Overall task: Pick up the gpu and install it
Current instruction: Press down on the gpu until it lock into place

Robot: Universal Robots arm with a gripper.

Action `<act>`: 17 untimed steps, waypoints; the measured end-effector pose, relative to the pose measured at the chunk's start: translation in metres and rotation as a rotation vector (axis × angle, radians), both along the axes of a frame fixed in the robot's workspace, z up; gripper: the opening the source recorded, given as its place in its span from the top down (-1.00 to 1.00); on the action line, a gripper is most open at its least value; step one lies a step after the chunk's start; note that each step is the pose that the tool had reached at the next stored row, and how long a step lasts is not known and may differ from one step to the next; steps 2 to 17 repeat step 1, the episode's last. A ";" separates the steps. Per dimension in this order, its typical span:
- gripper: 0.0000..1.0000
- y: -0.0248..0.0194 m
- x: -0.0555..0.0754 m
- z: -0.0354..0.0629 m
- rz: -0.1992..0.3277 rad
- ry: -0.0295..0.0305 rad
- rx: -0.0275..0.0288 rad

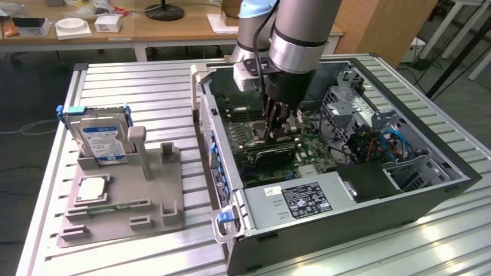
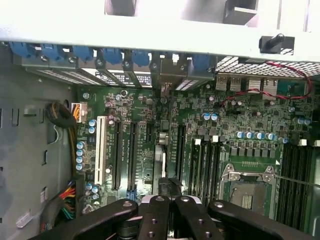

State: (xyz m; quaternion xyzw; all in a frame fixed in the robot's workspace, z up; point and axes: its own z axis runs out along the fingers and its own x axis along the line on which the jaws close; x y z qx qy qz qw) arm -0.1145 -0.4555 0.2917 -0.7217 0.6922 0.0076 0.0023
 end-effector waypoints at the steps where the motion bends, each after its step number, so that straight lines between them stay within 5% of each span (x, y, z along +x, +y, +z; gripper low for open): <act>1: 0.79 0.0000 0.000 0.0000 0.000 0.0000 0.0000; 17: 0.79 0.0000 0.000 0.0000 0.000 0.0000 0.0000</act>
